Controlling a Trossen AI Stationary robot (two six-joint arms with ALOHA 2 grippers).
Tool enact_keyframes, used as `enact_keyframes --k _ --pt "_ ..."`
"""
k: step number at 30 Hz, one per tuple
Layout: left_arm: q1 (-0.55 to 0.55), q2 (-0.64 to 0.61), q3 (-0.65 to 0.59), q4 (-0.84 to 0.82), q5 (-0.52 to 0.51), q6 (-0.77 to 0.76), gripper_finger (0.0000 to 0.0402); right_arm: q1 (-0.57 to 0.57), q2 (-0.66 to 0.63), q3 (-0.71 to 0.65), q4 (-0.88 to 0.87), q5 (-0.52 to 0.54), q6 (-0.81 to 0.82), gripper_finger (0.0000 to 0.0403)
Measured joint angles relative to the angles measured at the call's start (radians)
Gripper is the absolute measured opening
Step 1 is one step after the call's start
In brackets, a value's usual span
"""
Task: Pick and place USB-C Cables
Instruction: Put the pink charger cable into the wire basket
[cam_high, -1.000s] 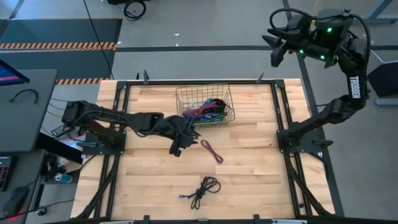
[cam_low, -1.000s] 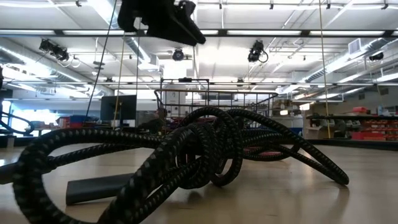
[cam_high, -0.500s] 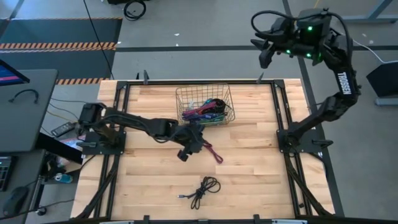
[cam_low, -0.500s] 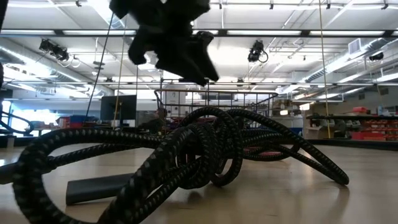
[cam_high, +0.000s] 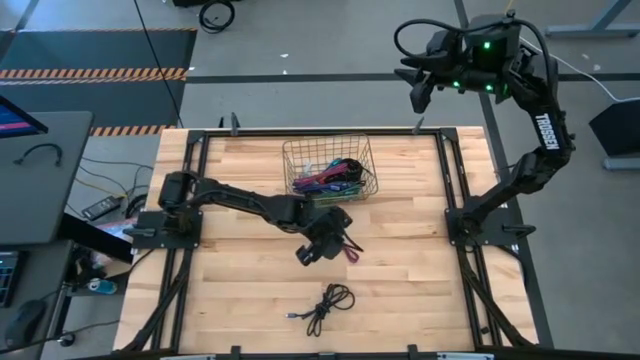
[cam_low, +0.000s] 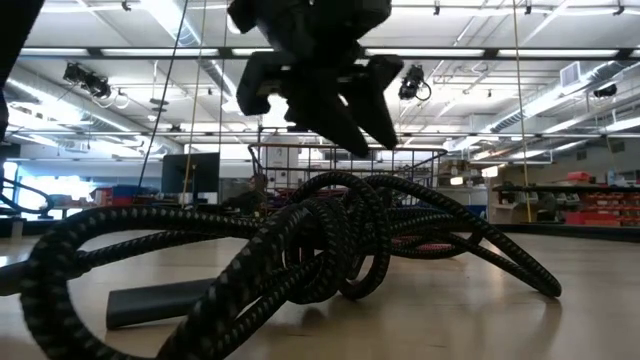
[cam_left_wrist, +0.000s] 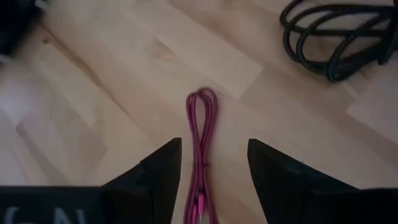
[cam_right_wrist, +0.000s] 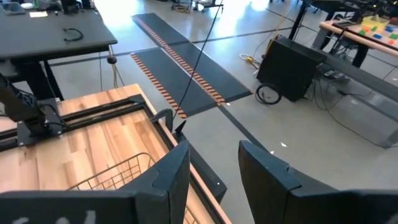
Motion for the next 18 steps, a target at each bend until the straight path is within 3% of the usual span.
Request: enact_keyframes --k 18 --pt "0.013 0.160 0.029 0.013 -0.012 0.019 0.0190 0.000 -0.001 0.000 -0.006 -0.078 0.003 0.0143"
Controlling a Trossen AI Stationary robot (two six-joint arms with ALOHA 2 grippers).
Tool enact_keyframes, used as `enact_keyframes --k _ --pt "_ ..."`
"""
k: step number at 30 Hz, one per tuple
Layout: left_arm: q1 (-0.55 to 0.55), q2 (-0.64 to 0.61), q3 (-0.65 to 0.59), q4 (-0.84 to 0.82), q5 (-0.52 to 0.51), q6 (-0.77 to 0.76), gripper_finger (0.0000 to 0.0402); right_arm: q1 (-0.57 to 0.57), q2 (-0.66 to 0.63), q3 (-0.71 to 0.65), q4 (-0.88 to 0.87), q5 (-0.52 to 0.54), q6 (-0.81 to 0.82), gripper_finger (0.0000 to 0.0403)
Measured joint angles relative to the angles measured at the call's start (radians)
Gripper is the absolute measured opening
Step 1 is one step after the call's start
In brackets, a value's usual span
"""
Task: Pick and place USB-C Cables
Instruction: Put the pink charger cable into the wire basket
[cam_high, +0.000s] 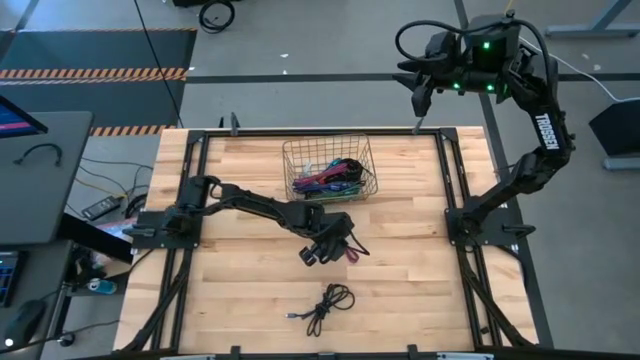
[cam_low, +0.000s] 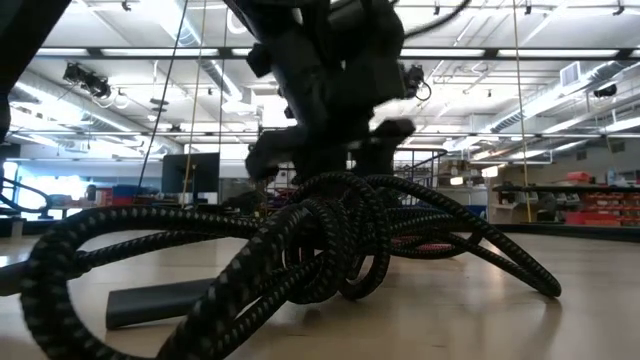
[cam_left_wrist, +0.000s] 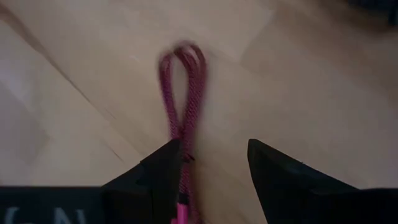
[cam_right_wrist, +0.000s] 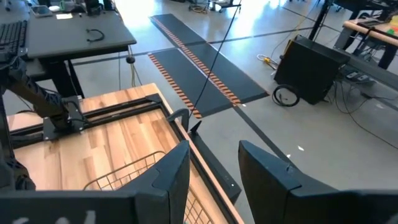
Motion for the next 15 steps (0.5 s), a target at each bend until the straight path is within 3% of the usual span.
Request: enact_keyframes --k 6,15 --pt "0.002 0.017 -0.002 0.022 -0.058 0.002 0.0190 0.000 0.000 0.000 0.000 -0.025 -0.005 0.0142" --pt "0.022 0.017 -0.001 0.087 -0.066 -0.054 0.0190 0.000 0.000 0.000 -0.003 -0.026 -0.016 0.0142"
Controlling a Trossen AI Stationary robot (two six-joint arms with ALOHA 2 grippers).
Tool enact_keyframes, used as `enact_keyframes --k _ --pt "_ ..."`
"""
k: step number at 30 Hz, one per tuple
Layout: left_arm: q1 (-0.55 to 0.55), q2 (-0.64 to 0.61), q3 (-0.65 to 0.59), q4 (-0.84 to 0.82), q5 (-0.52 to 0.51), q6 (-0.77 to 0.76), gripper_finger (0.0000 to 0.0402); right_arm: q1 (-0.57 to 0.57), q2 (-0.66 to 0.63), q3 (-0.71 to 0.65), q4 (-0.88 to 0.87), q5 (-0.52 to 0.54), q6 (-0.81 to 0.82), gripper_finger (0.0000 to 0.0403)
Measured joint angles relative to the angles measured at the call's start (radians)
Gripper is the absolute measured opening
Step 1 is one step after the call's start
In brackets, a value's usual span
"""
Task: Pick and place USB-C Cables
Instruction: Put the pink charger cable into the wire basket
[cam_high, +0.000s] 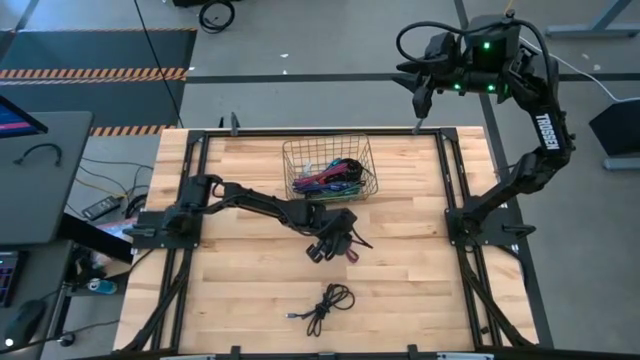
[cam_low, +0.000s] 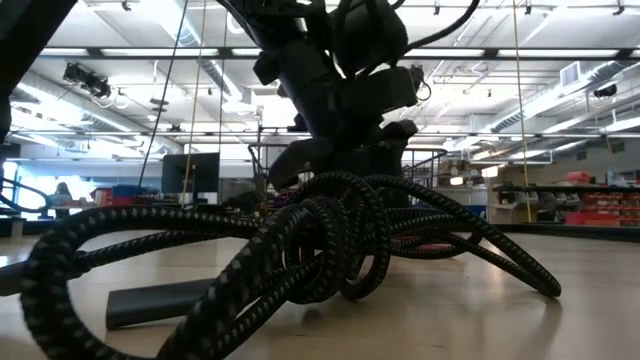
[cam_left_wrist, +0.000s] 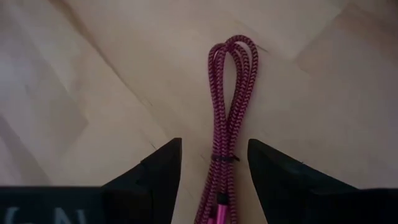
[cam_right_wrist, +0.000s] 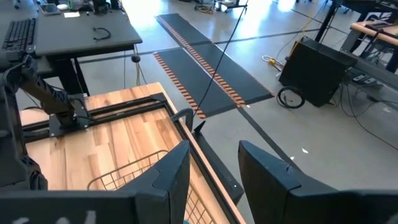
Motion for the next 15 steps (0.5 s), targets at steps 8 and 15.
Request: enact_keyframes --k 8,15 --pt "0.026 0.000 0.000 -0.009 0.003 -0.071 0.0190 0.000 0.000 0.000 0.000 0.000 0.000 0.0142" --pt "0.031 0.004 0.000 -0.044 0.037 -0.072 0.0190 0.000 0.000 0.000 0.001 0.000 0.000 0.0141"
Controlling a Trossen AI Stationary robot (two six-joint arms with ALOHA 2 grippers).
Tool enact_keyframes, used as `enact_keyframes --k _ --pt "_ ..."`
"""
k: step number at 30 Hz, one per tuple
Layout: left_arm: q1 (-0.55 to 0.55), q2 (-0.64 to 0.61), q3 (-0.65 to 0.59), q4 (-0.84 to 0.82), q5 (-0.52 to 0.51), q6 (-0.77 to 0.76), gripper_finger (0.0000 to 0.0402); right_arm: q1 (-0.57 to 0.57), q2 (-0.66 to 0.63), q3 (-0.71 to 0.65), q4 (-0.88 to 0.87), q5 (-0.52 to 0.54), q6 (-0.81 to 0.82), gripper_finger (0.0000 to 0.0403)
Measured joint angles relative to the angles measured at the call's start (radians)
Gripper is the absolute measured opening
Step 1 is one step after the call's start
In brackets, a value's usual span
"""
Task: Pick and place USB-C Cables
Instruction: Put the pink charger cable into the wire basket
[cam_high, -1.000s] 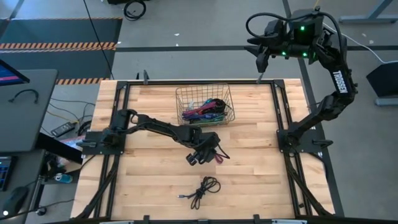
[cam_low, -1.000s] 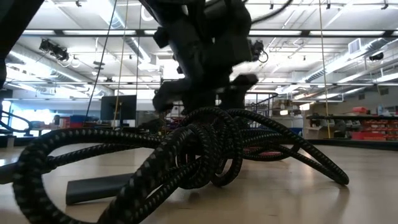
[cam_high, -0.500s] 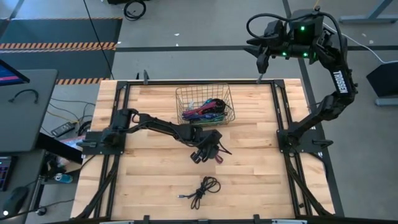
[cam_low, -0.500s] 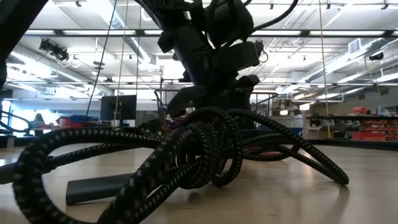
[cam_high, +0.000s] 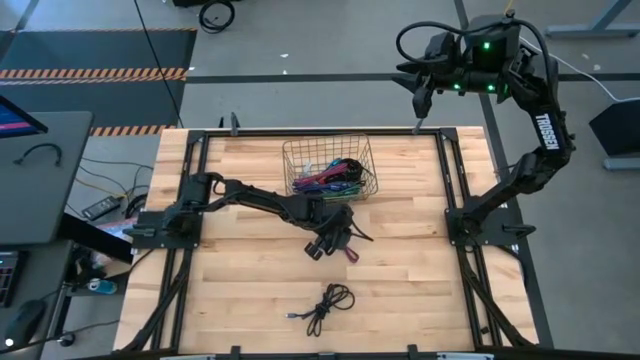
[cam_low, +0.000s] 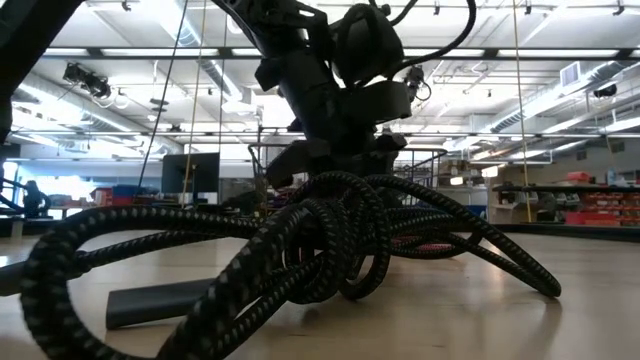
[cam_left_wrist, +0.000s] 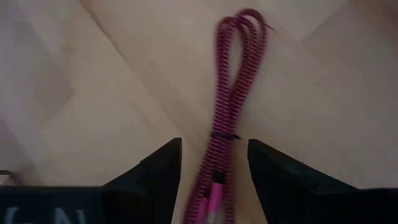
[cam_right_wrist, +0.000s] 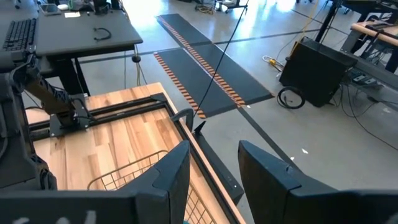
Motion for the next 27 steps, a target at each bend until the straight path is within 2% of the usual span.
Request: enact_keyframes --k 20,23,27 --pt "0.001 0.043 0.004 -0.004 0.027 -0.009 0.0184 0.000 0.000 0.000 0.005 -0.004 0.004 0.0142" --pt "0.000 0.044 0.003 -0.009 0.026 -0.031 0.0156 0.000 0.000 0.000 0.005 -0.004 0.004 0.0141" --pt "-0.006 0.044 0.003 -0.029 0.026 -0.084 0.0085 0.000 0.000 0.000 0.005 -0.003 0.004 0.0142"
